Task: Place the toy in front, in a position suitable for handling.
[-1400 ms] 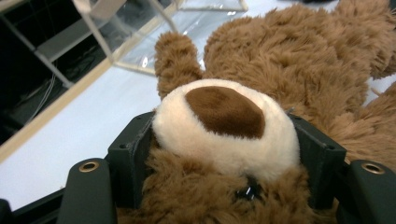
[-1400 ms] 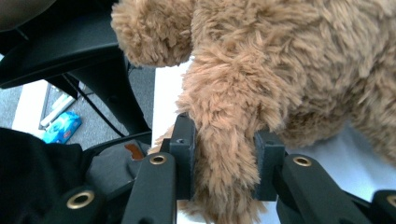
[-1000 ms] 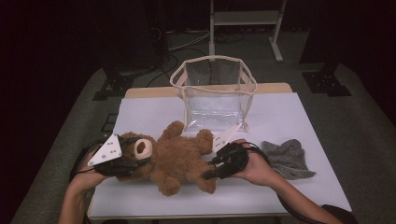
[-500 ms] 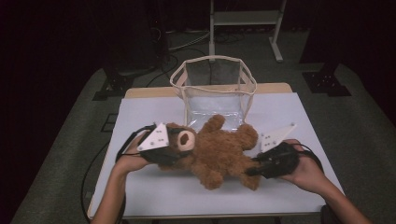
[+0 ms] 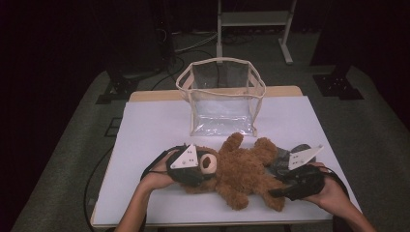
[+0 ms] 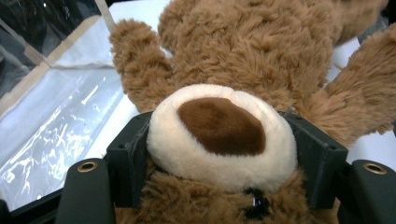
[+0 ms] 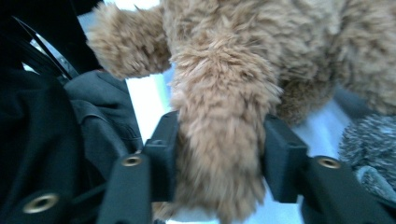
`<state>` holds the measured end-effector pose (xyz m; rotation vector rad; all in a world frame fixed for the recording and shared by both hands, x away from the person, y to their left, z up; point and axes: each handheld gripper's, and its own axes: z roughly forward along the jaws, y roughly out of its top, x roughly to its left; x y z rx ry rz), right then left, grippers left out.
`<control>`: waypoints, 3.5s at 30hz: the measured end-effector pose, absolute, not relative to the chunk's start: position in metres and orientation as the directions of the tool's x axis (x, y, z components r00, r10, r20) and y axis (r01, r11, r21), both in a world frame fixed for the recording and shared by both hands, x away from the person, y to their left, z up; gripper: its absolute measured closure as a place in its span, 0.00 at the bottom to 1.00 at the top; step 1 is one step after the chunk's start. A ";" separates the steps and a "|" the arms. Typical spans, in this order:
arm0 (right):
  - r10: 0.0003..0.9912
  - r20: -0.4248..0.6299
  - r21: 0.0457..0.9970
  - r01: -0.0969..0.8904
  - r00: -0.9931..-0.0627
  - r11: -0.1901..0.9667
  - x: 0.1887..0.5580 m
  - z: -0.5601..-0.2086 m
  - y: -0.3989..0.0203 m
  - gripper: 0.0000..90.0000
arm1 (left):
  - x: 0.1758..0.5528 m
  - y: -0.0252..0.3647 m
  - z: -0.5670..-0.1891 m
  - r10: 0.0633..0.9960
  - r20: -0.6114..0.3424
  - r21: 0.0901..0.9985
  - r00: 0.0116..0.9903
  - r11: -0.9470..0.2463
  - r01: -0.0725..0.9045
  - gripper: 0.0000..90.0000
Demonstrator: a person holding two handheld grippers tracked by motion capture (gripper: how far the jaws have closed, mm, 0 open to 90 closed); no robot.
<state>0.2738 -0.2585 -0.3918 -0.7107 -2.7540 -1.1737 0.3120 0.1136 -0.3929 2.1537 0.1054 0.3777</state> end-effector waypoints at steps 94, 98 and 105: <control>0.332 0.076 0.781 0.264 -0.940 0.566 0.302 -0.341 -0.199 0.58 | 0.309 0.136 -0.400 0.229 0.147 0.823 0.962 -0.568 0.009 0.20; 0.327 0.071 0.775 0.258 -0.942 0.577 0.310 -0.345 -0.184 0.58 | 0.307 0.134 -0.401 0.211 0.156 0.810 0.965 -0.587 -0.002 0.20; 0.305 0.041 0.745 0.232 -0.952 0.626 0.317 -0.353 -0.155 0.65 | 0.307 0.133 -0.401 0.213 0.160 0.807 0.964 -0.590 -0.003 0.20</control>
